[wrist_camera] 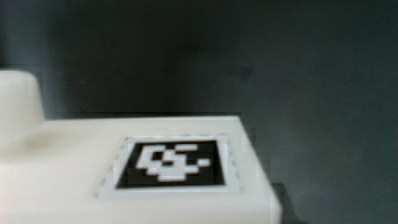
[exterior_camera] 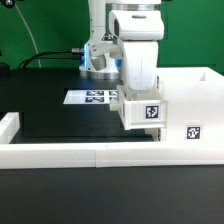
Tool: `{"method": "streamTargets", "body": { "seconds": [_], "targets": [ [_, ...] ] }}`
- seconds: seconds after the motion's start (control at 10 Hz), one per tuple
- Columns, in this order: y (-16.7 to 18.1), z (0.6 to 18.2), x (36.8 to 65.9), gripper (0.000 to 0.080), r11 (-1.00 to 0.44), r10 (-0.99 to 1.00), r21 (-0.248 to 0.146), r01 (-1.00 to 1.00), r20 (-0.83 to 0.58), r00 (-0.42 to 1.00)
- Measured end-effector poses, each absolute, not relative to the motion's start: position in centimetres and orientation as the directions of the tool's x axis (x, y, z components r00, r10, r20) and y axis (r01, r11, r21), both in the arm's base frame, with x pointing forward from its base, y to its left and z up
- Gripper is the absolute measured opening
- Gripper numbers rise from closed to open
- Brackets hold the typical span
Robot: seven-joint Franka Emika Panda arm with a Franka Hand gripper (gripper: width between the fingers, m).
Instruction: Assemble drawer
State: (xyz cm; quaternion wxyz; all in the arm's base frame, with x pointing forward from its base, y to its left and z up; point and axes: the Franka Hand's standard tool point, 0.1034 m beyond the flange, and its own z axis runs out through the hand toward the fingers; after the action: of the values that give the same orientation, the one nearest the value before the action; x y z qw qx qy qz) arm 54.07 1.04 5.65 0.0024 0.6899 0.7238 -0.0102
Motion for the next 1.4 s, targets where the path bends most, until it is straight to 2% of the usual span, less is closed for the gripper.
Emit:
{"method": "streamTargets", "body": {
  "seconds": [0.6,0.8,0.9,1.0,1.1,1.4],
  "targets": [
    [1.7,5.8,54.2,0.0044,0.046,0.999,-0.009,0.999,-0.017,-0.046],
    [1.7,7.2,54.4,0.0416,0.041,0.999,0.0,0.999,-0.025,-0.041],
    [1.6,8.0,54.5,0.0416,0.041,0.999,0.002,0.999,-0.031,-0.041],
    [1.5,8.7,54.6,0.0555,0.04,0.999,0.003,0.999,-0.037,-0.04],
    [1.2,9.3,54.7,0.062,0.038,0.998,0.005,0.999,-0.041,-0.038],
    [-2.2,11.1,55.2,0.0648,0.052,0.997,0.032,0.998,-0.053,-0.051]
  ]
}}
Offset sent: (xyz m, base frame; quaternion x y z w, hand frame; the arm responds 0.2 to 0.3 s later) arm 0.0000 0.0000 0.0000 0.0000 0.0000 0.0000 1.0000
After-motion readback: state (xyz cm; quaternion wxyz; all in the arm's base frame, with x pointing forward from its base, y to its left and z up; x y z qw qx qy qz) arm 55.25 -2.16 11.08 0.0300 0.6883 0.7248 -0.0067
